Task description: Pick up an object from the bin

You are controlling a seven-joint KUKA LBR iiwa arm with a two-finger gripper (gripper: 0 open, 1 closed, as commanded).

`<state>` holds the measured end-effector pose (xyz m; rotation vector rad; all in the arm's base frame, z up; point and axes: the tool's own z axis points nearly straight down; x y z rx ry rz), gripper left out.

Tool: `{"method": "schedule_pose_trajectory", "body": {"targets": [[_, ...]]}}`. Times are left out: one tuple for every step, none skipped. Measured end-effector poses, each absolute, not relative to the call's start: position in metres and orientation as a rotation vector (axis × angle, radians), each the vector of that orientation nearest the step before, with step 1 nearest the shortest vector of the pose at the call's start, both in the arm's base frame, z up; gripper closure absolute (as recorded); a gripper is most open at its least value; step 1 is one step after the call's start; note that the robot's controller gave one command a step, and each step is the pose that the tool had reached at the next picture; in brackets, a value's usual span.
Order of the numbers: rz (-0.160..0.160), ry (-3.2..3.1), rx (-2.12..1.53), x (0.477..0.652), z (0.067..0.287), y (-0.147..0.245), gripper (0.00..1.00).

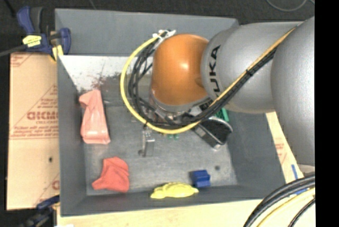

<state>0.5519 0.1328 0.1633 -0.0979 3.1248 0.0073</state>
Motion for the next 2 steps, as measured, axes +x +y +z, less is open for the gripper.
{"method": "schedule_pose_trajectory", "body": {"targets": [[0.0, 3.139, -0.082, 0.546, 0.154, 0.096, 0.0], [-0.002, 3.118, -0.119, 0.519, 0.121, 0.112, 0.0]]}}
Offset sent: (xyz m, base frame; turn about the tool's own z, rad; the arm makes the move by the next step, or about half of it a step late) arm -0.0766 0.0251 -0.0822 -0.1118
